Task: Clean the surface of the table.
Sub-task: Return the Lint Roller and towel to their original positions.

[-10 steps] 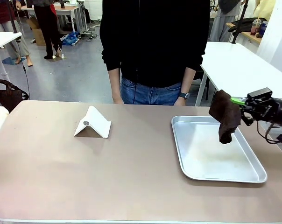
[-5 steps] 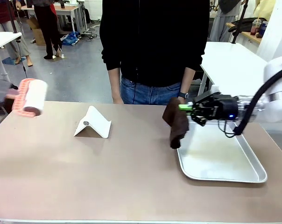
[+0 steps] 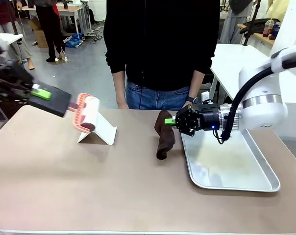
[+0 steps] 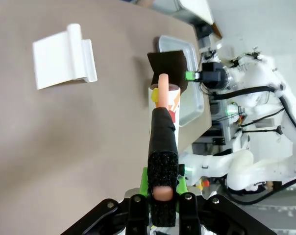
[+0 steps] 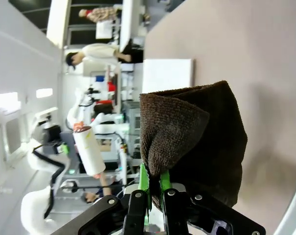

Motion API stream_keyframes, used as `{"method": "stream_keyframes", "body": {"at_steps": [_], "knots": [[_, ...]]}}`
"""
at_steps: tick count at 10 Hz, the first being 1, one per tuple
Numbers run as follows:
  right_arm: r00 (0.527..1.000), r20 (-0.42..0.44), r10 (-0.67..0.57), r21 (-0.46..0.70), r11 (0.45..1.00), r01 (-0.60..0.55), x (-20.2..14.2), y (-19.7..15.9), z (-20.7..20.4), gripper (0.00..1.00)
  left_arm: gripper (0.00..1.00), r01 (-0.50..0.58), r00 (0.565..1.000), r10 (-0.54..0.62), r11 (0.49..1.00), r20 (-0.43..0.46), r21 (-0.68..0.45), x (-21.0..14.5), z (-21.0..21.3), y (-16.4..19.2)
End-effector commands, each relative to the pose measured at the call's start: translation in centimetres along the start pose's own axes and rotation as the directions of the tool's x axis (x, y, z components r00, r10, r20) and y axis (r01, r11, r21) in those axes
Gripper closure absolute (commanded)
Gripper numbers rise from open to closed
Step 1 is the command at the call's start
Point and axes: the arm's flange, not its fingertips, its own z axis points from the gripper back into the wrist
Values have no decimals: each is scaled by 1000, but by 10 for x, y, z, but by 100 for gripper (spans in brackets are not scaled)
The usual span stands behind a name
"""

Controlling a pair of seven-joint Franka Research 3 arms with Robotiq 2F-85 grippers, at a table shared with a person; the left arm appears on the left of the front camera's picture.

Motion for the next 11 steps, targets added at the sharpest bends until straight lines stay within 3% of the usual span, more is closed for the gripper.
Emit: {"method": "stream_keyframes", "body": {"at_steps": [1, 3, 4, 5, 10, 11], "knots": [[1000, -23, -19, -38, 999, 18, 2, -3, -4, 90, 78, -2, 1000, 4, 996, -20, 87, 24, -26, -12], [998, -13, -63, -14, 998, 63, 7, -13, 6, 90, 78, 9, 999, -4, 994, -54, 107, 36, -58, -20], [1000, -7, -13, -35, 999, 13, -1, -10, -2, 90, 78, -4, 996, 12, 996, -87, 84, 45, -66, -21], [1000, -7, -13, -35, 999, 13, -1, -10, -2, 90, 78, 25, 999, -22, 996, -38, 90, 27, -58, -20], [1000, -7, -13, -35, 999, 13, -1, -10, -2, 90, 78, 19, 999, -16, 996, -39, 84, 33, -59, -19], [1000, -8, -26, -33, 999, 26, 0, -15, 0, 90, 78, 17, 997, -5, 986, -75, 166, 38, -60, -21]]}}
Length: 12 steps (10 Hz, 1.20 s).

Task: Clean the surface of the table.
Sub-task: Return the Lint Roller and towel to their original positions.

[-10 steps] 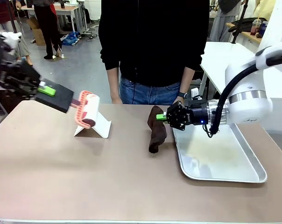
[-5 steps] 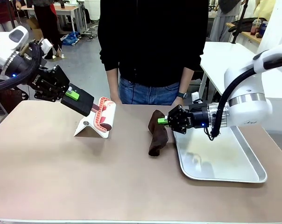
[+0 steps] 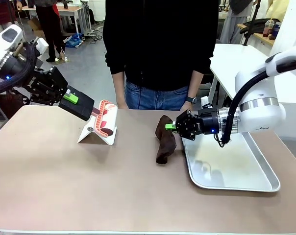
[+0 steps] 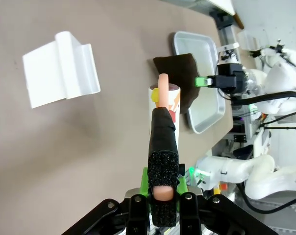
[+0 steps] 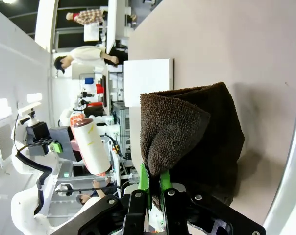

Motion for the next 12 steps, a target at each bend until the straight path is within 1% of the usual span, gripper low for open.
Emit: {"method": "stream_keyframes", "body": {"at_steps": [1, 2, 3, 4, 5, 6, 7, 8, 11, 12], "knots": [[1000, 10, -1, -54, 999, 2, -2, 9, -8, 90, 78, 8, 996, 2, 994, -93, 105, 25, -7, -11], [1000, 20, -24, -113, 993, 27, -5, 8, -13, 90, 78, -5, 988, 28, 988, -150, 154, 52, -18, -20], [999, 20, -45, -106, 993, 46, -7, 3, -12, 90, 78, -2, 985, 35, 982, -171, 189, 69, -26, -25], [997, 31, -66, -108, 992, 69, -8, -2, -10, 90, 78, -12, 985, 50, 975, -165, 221, 82, -33, -30], [996, 33, -82, -120, 989, 86, -7, -4, -9, 90, 78, -42, 988, 82, 958, -130, 285, 93, -40, -33], [995, 31, -95, -144, 985, 98, -4, -4, -11, 90, 78, -73, 987, 115, 944, -112, 323, 103, -46, -31], [995, 24, -99, -149, 984, 102, -1, -4, -14, 90, 78, -81, 986, 125, 941, -113, 329, 107, -51, -29], [994, 6, -106, -189, 976, 105, 6, -7, -17, 90, 78, -107, 985, 147, 931, -89, 349, 114, -56, -23], [995, 7, -98, -263, 960, 96, 14, -3, -28, 90, 78, -119, 980, 168, 928, -110, 354, 131, -76, -9], [995, 5, -101, -293, 951, 98, 16, -1, -31, 90, 78, -132, 979, 178, 926, -101, 355, 136, -79, -5]]}}
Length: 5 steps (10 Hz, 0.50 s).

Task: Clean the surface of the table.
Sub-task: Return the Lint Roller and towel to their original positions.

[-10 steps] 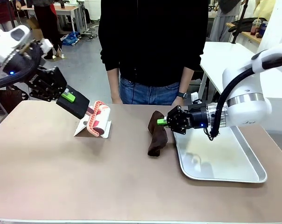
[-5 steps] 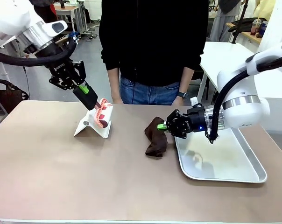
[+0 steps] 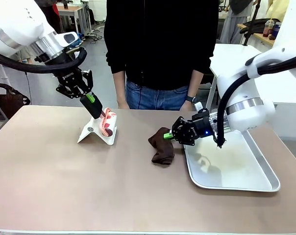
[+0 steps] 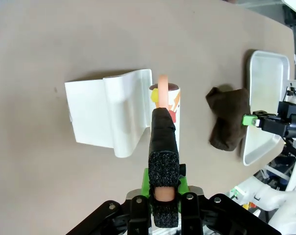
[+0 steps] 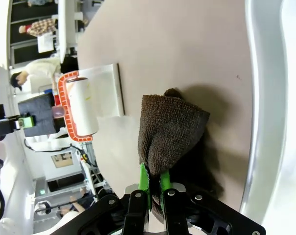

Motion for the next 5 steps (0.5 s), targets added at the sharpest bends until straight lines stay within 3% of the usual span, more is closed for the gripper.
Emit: {"method": "stream_keyframes", "body": {"at_steps": [1, 5], "knots": [[1000, -9, -15, -62, 998, 14, 8, 13, -8, 90, 78, -30, 999, 30, 999, 21, 9, 13, 1, -5], [999, -25, -26, -78, 997, 24, 14, 15, -15, 90, 78, -53, 998, 52, 998, 23, 30, 21, -14, 2]]}}
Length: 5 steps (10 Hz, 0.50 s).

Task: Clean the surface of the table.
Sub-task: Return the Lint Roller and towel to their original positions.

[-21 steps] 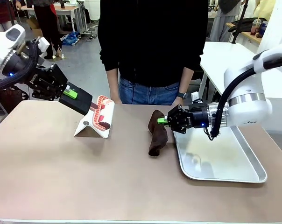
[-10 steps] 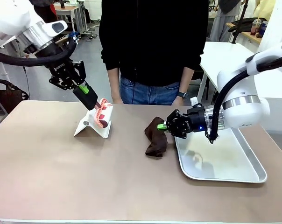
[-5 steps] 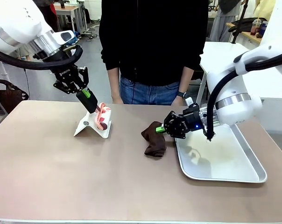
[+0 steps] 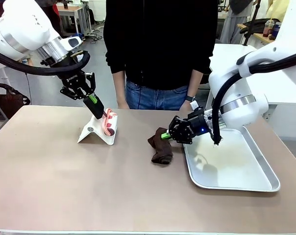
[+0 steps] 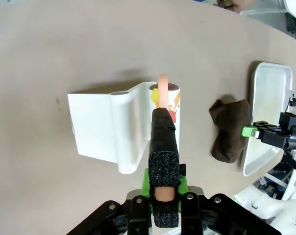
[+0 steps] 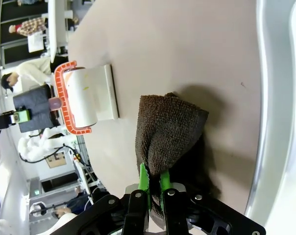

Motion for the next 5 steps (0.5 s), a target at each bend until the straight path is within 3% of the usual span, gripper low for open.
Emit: {"method": "stream_keyframes", "body": {"at_steps": [1, 5], "knots": [[1000, -13, -19, -30, 999, 19, 7, 8, -7, 90, 78, 2, 1000, -2, 1000, 1, 31, 5, -6, -3], [1000, -20, -18, -12, 1000, 18, 8, 6, -8, 90, 78, -1, 1000, 2, 999, -19, 44, 6, -11, -3]]}}
